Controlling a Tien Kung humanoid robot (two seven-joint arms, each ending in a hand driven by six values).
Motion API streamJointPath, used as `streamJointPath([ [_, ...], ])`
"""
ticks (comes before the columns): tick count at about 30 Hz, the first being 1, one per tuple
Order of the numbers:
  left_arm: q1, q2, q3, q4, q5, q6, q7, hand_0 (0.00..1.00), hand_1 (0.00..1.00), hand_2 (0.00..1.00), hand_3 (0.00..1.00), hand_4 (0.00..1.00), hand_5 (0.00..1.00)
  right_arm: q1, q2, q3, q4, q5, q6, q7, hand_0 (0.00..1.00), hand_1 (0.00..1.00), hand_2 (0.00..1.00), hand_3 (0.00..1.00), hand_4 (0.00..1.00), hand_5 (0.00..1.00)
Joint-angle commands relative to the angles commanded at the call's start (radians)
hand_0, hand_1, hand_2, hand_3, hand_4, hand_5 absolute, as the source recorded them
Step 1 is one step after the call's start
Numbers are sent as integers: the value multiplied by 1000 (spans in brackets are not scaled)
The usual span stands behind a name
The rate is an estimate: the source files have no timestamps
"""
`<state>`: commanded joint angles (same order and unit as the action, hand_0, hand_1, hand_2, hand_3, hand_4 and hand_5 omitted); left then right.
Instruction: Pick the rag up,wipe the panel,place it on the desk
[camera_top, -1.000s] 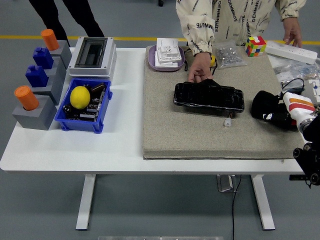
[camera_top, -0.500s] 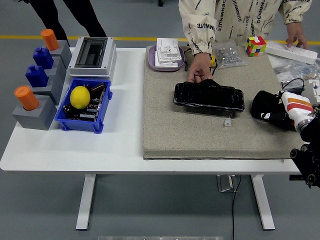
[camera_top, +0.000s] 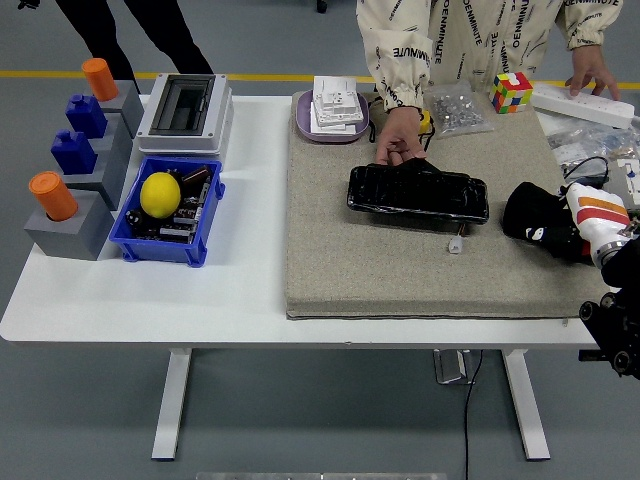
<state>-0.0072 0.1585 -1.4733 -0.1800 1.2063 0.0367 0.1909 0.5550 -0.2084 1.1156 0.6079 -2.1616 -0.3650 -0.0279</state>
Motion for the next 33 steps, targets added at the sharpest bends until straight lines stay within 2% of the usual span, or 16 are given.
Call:
streamJointPath([
  [3, 1, 1, 1, 0, 0, 0, 0, 645, 695, 739, 565, 596, 473, -2, 1, 2, -1, -2, -7, 1, 394, 456, 492, 470, 998, 423],
  [4, 2, 1, 1, 0, 0, 0, 0, 650, 694, 738, 563, 596, 473, -2, 1, 2, -2, -2, -9, 1, 349, 402, 458, 448, 998, 421],
  [9, 3, 2, 1, 0, 1, 0, 1, 650, 694, 738, 563, 596, 473, -3, 1, 1, -2, -2, -22, -1, 349, 402, 458, 448, 998, 421],
  [10, 3, 2, 2, 0, 1, 0, 1, 646, 695, 739, 565, 596, 473, -3, 0, 1, -2, -2, -24, -1, 313, 374, 439, 432, 998, 401],
  [21, -2, 1, -5, 0, 5, -1, 0, 648, 695, 738, 565, 596, 473, 16, -11, 11, 3, -17, -37, -12, 294, 368, 434, 434, 998, 366],
  [22, -2, 0, -6, 0, 5, 0, 0, 650, 695, 738, 564, 596, 473, 18, -12, 12, 4, -19, -38, -13, 287, 363, 429, 432, 998, 274],
  [27, -2, -1, -10, 0, 5, 0, 0, 650, 695, 738, 564, 596, 473, 24, -16, 10, 10, -24, -41, -18, 287, 363, 429, 432, 998, 274],
  [28, -2, -1, -11, 0, 6, 0, 0, 651, 695, 738, 564, 596, 473, 25, -16, 9, 12, -25, -41, -20, 283, 358, 423, 425, 998, 221],
  [33, -1, -1, -14, 0, 8, 0, -1, 651, 695, 738, 564, 596, 473, 27, -22, -6, 31, -24, -40, -30, 283, 358, 423, 425, 998, 221],
])
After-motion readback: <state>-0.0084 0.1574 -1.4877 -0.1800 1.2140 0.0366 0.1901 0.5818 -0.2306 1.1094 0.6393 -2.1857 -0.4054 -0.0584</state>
